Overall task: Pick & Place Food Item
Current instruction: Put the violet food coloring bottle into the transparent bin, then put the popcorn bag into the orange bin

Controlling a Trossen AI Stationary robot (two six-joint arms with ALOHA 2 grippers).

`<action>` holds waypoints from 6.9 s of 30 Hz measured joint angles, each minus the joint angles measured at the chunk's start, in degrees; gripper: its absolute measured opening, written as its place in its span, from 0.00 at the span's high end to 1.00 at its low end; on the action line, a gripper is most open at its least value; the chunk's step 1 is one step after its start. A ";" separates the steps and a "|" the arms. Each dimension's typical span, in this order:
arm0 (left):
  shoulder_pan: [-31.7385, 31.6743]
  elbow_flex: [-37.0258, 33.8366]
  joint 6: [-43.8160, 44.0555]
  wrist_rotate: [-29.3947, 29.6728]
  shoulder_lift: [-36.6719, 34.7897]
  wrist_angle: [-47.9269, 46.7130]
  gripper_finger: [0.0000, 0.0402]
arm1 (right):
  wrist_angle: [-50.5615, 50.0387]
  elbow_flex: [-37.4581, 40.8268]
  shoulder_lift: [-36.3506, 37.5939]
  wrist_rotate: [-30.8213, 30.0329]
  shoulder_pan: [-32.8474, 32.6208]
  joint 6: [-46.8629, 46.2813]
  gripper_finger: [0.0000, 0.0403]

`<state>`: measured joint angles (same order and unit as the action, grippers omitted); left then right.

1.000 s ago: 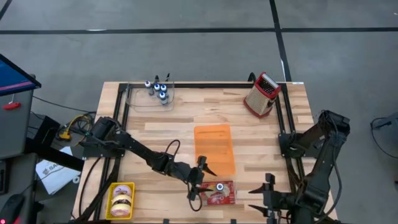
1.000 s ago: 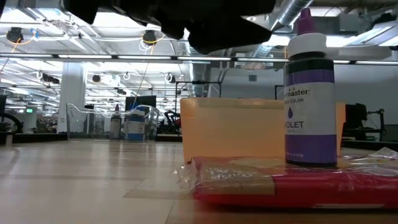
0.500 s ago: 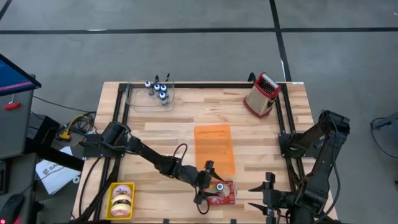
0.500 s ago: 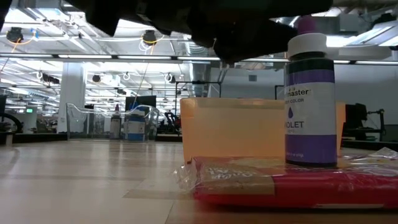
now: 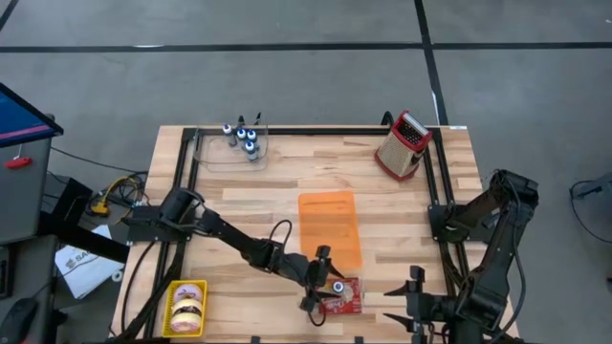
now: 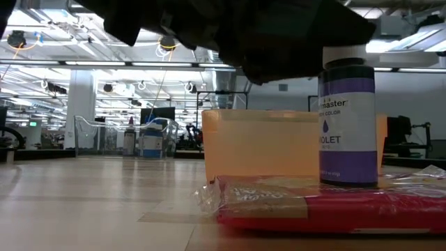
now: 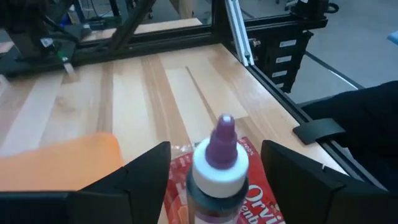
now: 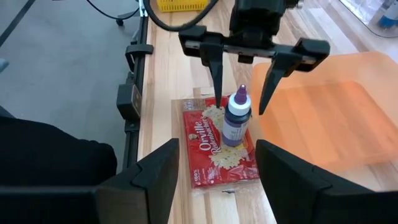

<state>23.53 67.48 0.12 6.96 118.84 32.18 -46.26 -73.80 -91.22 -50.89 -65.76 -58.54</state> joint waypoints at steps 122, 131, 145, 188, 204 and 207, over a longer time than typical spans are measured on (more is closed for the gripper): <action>-64.54 -50.62 24.18 30.99 -50.34 -9.37 0.72 | -0.05 0.09 0.00 -9.01 -1.95 3.65 0.56; -64.54 -50.66 23.88 30.98 -50.33 -8.84 0.62 | -0.07 0.09 0.00 -9.03 -1.95 3.65 0.56; -63.86 -50.66 17.88 23.62 -50.50 0.01 0.57 | -1.04 0.09 0.00 -9.20 -1.95 2.63 0.56; -4.92 -50.63 7.15 -3.37 -59.55 -10.56 0.65 | -2.00 0.09 0.00 -8.96 -0.20 0.00 0.56; 17.93 -26.05 -14.84 34.23 -15.64 -5.95 0.61 | -1.96 0.09 0.00 -8.96 1.32 -2.54 0.56; 17.73 -22.39 -15.99 33.17 -13.15 -6.88 0.56 | -1.44 0.09 0.00 -8.96 1.18 -2.56 0.56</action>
<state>41.26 45.09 -15.87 40.13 105.68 25.29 -47.70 -73.71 -91.22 -59.86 -64.58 -61.10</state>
